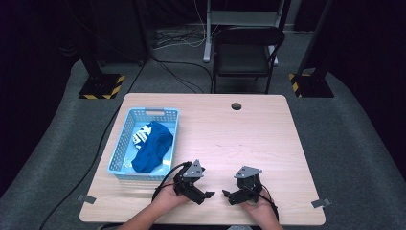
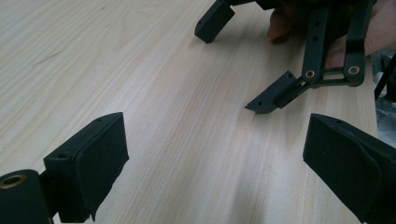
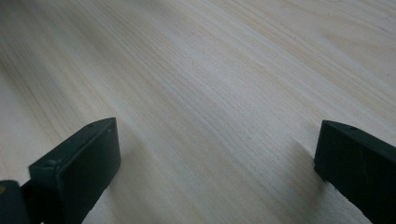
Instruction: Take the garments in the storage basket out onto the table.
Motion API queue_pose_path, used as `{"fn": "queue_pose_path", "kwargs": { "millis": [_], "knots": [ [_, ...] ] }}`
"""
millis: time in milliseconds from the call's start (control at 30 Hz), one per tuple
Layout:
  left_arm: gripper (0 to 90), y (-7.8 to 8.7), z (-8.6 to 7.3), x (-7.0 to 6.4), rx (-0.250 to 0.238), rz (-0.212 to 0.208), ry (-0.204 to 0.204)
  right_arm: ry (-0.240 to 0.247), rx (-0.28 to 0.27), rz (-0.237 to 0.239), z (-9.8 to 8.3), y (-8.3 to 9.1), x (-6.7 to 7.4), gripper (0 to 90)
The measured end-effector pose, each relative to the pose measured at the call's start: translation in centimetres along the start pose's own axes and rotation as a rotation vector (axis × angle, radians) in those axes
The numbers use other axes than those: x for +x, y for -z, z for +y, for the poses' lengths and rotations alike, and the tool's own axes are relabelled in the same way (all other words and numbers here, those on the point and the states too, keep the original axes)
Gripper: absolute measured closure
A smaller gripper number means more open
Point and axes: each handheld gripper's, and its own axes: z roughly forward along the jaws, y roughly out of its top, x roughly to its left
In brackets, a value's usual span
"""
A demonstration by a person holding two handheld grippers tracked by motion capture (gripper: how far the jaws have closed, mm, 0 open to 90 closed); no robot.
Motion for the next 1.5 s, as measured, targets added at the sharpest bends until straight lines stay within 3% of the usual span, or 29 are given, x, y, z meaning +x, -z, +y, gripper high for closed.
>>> {"fn": "queue_pose_path", "kwargs": {
  "millis": [533,1500],
  "knots": [
    [6.0,1.9,0.9,0.3,-0.044,0.009,0.012,0.0,0.0,0.0,0.0,0.0,0.0,0.0],
    [6.3,4.5,1.3,1.7,-0.096,0.064,0.044,0.0,0.0,0.0,0.0,0.0,0.0,0.0]
  ]
}}
